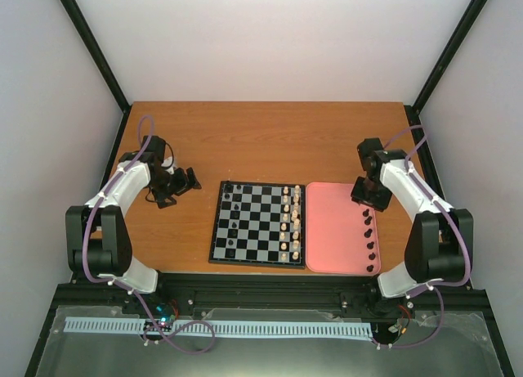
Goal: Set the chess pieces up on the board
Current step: Pick up the chess piece from the storage box.
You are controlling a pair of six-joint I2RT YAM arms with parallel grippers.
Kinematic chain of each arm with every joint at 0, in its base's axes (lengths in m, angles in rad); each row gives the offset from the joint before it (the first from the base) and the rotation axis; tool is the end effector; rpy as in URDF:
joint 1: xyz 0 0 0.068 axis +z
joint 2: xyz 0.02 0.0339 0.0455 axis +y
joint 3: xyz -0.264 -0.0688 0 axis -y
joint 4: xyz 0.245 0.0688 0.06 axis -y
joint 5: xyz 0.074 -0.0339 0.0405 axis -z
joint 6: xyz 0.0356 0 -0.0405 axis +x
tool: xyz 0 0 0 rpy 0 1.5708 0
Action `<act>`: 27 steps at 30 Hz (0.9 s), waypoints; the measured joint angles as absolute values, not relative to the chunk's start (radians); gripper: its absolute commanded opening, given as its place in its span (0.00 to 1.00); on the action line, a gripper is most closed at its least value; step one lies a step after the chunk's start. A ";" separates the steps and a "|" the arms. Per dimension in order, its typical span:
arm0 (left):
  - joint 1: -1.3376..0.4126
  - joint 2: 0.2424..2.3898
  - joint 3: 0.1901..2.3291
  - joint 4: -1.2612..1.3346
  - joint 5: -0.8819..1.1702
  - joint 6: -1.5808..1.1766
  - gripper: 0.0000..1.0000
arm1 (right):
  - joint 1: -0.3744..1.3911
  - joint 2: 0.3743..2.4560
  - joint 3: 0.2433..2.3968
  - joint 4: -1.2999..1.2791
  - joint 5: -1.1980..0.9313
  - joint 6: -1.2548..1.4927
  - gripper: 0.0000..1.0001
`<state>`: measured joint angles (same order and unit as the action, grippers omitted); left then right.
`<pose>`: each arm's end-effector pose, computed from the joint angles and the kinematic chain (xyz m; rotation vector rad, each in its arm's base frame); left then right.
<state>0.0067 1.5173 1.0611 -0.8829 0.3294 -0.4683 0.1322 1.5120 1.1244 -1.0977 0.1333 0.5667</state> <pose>0.2771 -0.0097 0.2182 -0.6368 2.8725 -0.5543 0.2616 0.0300 0.2311 0.6577 2.9397 -0.1448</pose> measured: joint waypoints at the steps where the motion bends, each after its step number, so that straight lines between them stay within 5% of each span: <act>1: 0.007 1.518 1.061 -0.883 0.331 -0.468 1.00 | 0.117 1.512 1.113 -1.092 0.130 0.567 0.47; 27: 0.007 1.547 1.084 -0.884 0.337 -0.467 1.00 | -0.018 1.670 1.058 -0.911 0.041 0.486 0.32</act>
<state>0.0067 1.5471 1.0836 -0.8837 0.3367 -0.4675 -0.0181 1.6699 1.0576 -0.9112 0.0406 0.4862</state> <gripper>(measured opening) 0.998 0.332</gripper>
